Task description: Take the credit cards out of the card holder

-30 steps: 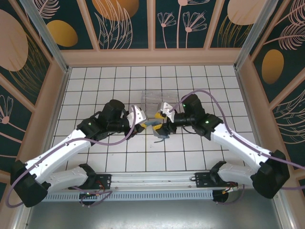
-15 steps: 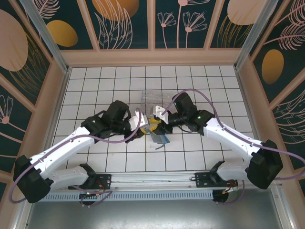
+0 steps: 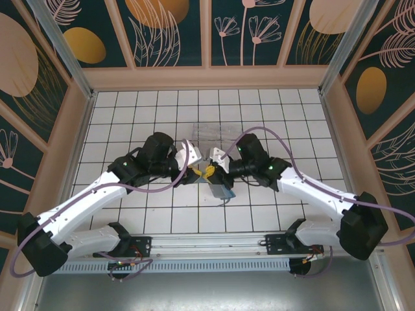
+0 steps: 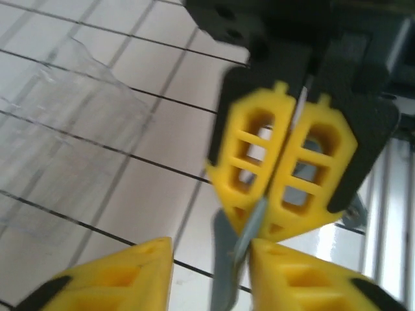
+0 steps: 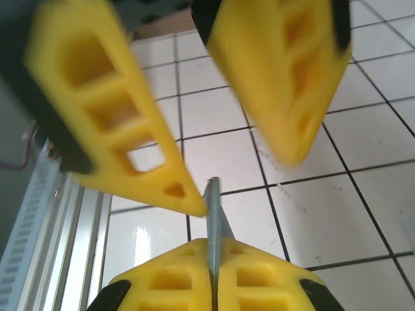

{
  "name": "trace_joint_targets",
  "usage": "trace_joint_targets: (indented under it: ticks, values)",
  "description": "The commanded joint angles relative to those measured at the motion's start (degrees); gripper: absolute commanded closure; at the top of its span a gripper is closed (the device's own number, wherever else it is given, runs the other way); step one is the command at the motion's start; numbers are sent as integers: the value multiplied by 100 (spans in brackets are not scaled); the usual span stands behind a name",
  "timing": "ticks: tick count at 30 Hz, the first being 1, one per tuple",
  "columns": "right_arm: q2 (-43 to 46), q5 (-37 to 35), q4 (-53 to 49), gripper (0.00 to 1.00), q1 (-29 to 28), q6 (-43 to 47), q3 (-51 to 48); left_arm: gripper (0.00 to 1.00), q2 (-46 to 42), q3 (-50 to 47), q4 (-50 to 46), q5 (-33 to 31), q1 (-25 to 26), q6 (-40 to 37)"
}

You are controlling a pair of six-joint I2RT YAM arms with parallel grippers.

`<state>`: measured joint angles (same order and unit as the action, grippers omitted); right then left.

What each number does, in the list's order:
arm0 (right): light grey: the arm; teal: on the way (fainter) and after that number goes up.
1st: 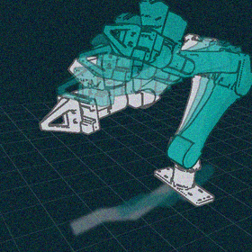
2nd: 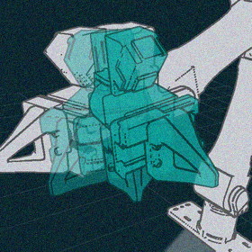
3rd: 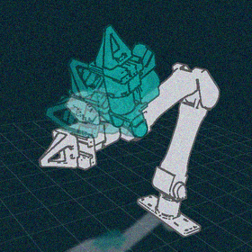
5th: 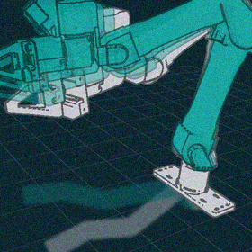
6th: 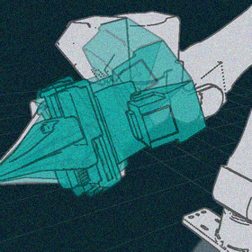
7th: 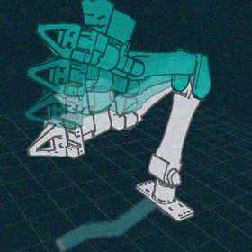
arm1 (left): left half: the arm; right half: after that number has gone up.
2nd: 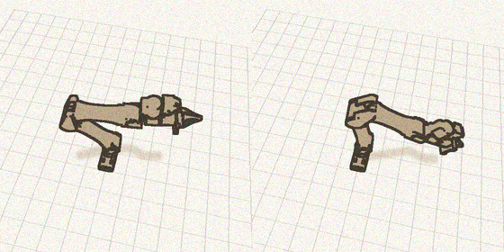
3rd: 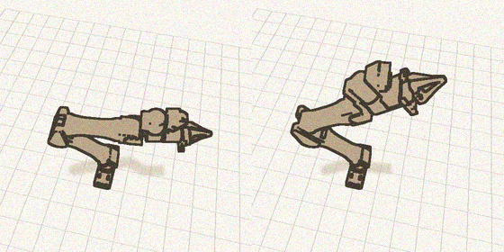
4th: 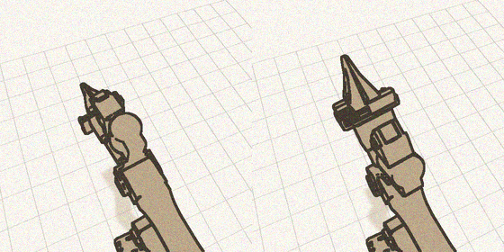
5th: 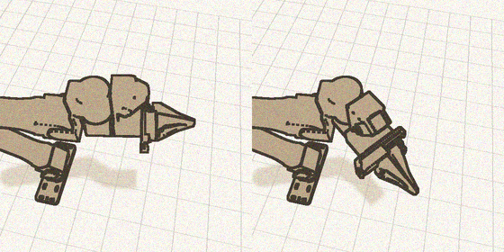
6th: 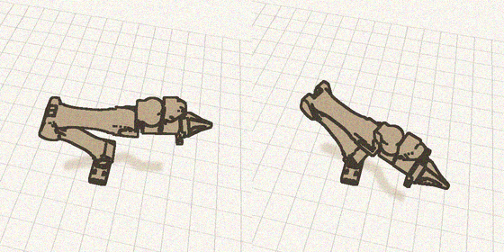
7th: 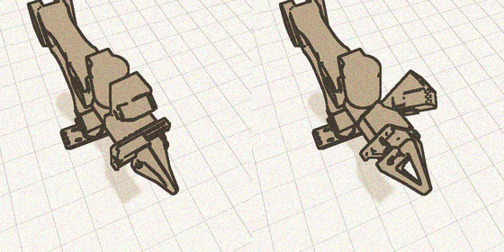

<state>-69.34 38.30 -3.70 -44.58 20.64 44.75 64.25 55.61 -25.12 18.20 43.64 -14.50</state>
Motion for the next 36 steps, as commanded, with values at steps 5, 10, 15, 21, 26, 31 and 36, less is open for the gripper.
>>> trace_joint_targets:
  ticks: [5,10,15,21,26,31,36]
  values:
    - [604,-2220,3844,100,-69,-3460,-1891,50,-257,-499,2055,-1456,12,1755]
    - [355,-3608,5983,100,-277,-4727,-2935,50,-27,-814,2773,-1633,13,2683]
    - [-123,-5001,7505,100,-569,-5403,-3505,51,227,-1014,3251,-1466,13,3167]
    - [-752,-5940,8121,96,-785,-6146,-3737,52,459,-1117,3477,-1339,13,3383]
    - [-933,-6420,7740,89,-1074,-6731,-4025,52,689,-1120,3475,-1196,13,3535]
    - [23,-7259,5358,67,-1120,-8042,-4093,53,1090,-1035,3383,-819,13,3730]
    - [1137,-7596,3161,60,-1111,-8937,-4031,55,1426,-996,3326,-536,13,3872]
